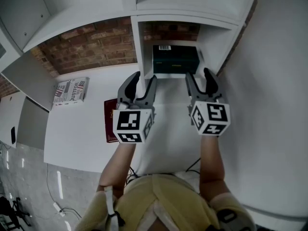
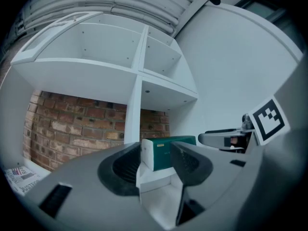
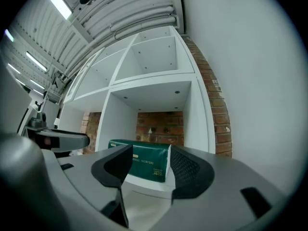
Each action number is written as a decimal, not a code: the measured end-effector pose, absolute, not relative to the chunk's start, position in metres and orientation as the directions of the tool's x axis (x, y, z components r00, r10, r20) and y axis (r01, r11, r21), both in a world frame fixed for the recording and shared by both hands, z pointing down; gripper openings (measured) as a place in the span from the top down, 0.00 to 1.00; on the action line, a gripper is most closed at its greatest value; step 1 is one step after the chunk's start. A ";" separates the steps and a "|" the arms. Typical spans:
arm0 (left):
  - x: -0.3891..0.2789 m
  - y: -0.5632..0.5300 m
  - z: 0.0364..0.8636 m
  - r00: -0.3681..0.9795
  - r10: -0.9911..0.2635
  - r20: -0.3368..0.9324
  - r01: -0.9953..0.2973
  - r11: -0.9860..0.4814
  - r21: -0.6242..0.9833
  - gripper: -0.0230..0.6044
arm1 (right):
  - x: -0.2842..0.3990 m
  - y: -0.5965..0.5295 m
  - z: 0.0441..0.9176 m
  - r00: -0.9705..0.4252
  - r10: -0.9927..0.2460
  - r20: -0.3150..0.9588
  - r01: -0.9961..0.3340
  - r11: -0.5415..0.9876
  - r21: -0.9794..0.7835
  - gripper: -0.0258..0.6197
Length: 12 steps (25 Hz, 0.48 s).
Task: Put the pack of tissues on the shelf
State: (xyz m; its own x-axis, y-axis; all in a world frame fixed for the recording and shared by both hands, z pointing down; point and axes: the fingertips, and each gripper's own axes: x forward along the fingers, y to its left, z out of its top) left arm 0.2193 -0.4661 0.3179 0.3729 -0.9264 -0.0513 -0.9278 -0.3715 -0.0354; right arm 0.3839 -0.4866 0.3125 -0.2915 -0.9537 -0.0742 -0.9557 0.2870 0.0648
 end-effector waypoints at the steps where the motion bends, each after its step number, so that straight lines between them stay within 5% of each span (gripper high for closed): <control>1: 0.216 -0.464 0.317 0.379 -0.924 -0.054 -0.925 -0.378 -0.026 0.66 | 0.383 -0.482 0.312 -0.287 -0.955 -0.072 -0.957 0.283 0.063 0.58; 12: 0.180 -0.433 0.301 0.421 -0.902 -0.093 -0.905 -0.425 0.016 0.70 | 0.363 -0.439 0.300 -0.271 -0.959 -0.083 -0.963 0.270 0.023 0.62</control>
State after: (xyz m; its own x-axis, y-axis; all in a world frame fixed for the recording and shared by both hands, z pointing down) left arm 0.1797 -0.4328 0.3010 0.4214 -0.9020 -0.0933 -0.9052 -0.4246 0.0164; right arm 0.3632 -0.4391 0.3000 -0.2713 -0.9590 -0.0826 -0.9625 0.2703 0.0230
